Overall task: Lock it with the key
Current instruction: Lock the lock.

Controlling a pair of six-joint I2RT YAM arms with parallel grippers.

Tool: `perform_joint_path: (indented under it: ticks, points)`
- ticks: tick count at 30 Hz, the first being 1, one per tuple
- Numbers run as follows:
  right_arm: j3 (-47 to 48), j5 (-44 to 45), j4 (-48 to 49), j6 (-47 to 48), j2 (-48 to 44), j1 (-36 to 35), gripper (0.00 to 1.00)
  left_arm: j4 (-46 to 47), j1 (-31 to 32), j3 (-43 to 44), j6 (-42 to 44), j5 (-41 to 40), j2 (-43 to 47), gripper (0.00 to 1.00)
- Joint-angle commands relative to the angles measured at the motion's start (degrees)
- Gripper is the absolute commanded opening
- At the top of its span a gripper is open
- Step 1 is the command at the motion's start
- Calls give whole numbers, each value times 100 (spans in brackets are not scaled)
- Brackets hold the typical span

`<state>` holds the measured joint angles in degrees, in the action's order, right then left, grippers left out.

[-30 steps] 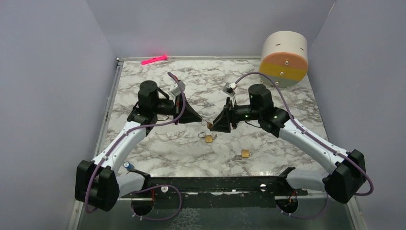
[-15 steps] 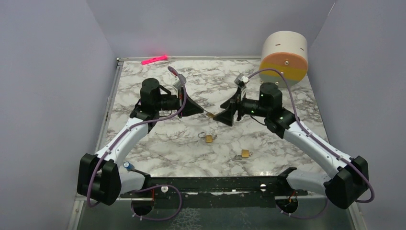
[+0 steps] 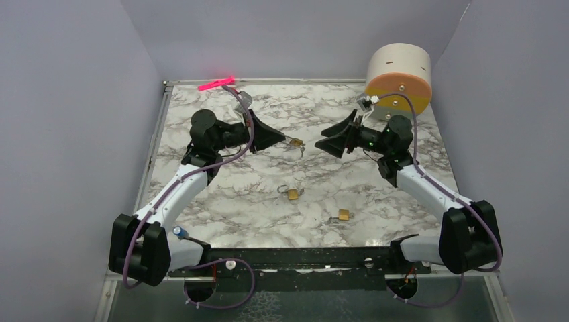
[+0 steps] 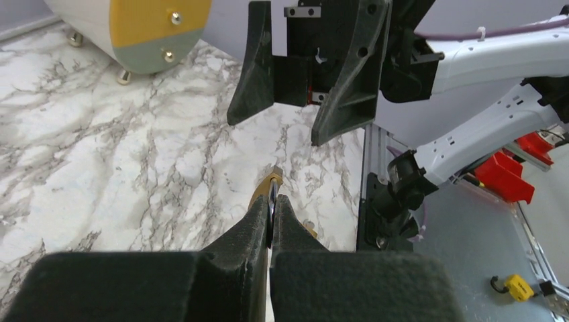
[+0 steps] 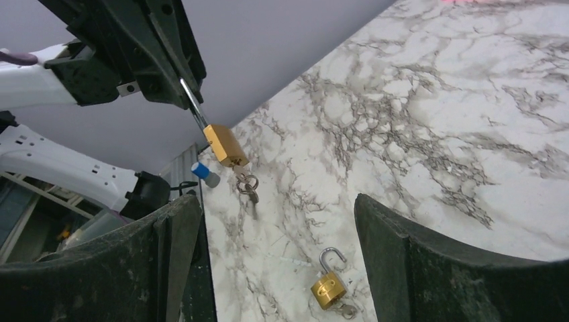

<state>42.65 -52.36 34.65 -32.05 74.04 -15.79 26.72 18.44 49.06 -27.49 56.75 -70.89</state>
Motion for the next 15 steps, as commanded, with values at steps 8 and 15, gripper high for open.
perform_joint_path:
  ticks: [8, 15]
  points:
    - [32, -415, 1472, -23, 100, -473, 87, 1537, -22, -213, -1175, -698, 100, 0]
    - [255, 235, 929, 1026, 225, -1174, 84, 2070, -19, -375, -1603, -666, 27, 0]
